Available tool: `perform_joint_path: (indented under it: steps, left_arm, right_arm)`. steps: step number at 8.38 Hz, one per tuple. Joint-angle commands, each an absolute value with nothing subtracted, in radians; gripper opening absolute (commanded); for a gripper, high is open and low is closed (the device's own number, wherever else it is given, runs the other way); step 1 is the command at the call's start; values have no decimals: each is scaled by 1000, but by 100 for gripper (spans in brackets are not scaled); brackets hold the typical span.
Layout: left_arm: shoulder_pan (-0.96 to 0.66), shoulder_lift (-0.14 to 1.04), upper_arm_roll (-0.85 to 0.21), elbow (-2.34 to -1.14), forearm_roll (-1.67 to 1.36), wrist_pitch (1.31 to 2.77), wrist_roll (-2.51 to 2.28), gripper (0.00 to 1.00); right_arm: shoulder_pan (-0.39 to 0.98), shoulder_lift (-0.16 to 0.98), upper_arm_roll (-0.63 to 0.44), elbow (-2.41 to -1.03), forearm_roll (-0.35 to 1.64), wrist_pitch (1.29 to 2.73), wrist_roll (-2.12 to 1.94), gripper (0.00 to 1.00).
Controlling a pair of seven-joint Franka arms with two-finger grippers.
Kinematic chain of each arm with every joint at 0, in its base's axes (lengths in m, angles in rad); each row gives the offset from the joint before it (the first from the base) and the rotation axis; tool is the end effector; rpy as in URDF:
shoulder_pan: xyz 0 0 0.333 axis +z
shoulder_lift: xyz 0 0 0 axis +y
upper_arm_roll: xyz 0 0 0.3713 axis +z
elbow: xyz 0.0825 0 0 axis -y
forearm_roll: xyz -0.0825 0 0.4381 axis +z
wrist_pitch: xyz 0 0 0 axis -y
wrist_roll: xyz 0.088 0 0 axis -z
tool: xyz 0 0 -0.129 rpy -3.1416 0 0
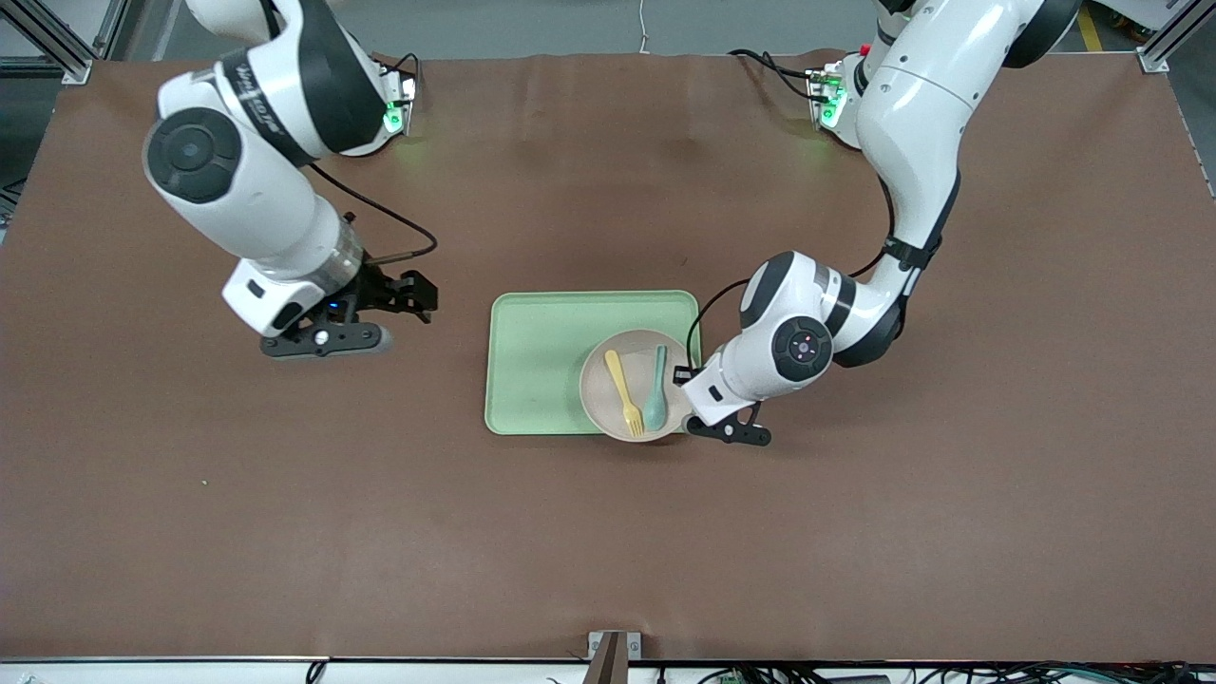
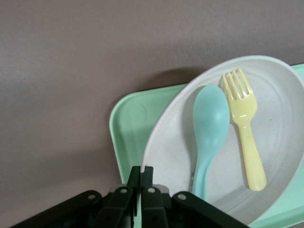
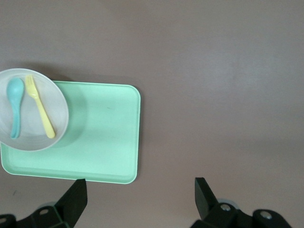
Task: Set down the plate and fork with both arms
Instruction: 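Carry the plate onto the green tray with the left gripper, then lower the plate onto the tray while the right gripper reaches the fork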
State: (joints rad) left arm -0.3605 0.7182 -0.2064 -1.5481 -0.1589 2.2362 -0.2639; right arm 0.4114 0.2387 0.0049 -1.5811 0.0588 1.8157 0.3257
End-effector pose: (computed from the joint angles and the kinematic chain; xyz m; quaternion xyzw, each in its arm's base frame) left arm 0.6680 -0.4060 0.2201 0.9886 -0.0765 -0.0612 0.1145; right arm 0.6382 0.2885 0.5171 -0.9989 -0.0380 0.0125 0.0264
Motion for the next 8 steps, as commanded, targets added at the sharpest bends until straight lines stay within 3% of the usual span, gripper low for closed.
perform_joint_path:
  steps: [1,8]
  left_arm:
    - [-362,713,-210,-1585,-192,2273,-258,0]
    - [-353,727,-232,-1643,-236,2292,-230,0]
  right_arm:
    - [454,273,-3,-1580,64,1865,379,100]
    - [564,386,-3,-1580,66,2020,442,99]
